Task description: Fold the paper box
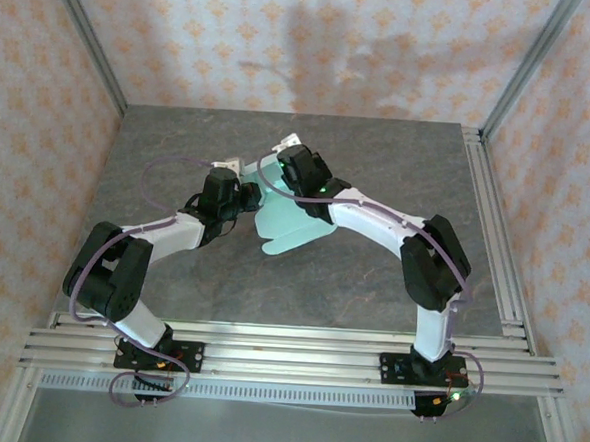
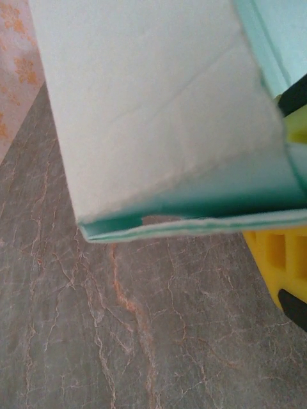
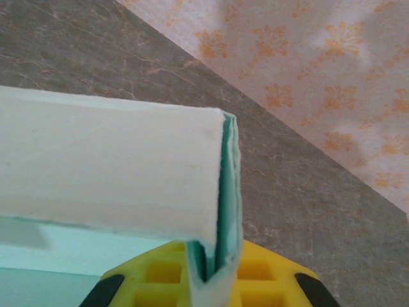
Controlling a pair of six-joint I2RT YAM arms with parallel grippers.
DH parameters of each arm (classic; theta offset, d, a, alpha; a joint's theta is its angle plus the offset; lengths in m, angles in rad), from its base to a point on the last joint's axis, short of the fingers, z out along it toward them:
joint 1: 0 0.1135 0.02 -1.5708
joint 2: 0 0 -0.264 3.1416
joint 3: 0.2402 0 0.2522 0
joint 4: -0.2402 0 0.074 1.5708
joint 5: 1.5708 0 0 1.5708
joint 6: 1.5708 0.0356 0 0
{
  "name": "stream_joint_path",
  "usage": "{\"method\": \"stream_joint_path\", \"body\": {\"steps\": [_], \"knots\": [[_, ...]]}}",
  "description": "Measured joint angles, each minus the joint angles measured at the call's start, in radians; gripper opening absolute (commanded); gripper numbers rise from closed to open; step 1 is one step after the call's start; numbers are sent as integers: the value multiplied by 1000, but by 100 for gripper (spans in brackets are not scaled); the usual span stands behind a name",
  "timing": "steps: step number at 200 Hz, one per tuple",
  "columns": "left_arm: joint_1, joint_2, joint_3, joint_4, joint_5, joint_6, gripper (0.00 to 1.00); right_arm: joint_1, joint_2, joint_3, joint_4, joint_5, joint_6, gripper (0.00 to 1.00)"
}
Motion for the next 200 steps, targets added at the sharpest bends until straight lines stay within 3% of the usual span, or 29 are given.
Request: {"method": "stream_joint_path", "body": {"steps": [76, 150, 171, 200], "knots": [[0, 0, 0, 6, 3, -7, 0, 55, 64, 6, 90, 240, 61, 0], [0, 0, 3, 27, 4, -7, 0, 61, 82, 37, 100, 292, 76, 0], [0, 0, 7, 26, 1, -7, 0, 61, 79, 40, 94, 283, 84, 9], [0, 0, 8, 26, -2, -8, 0, 58, 50, 30, 80, 209, 95, 36]]}}
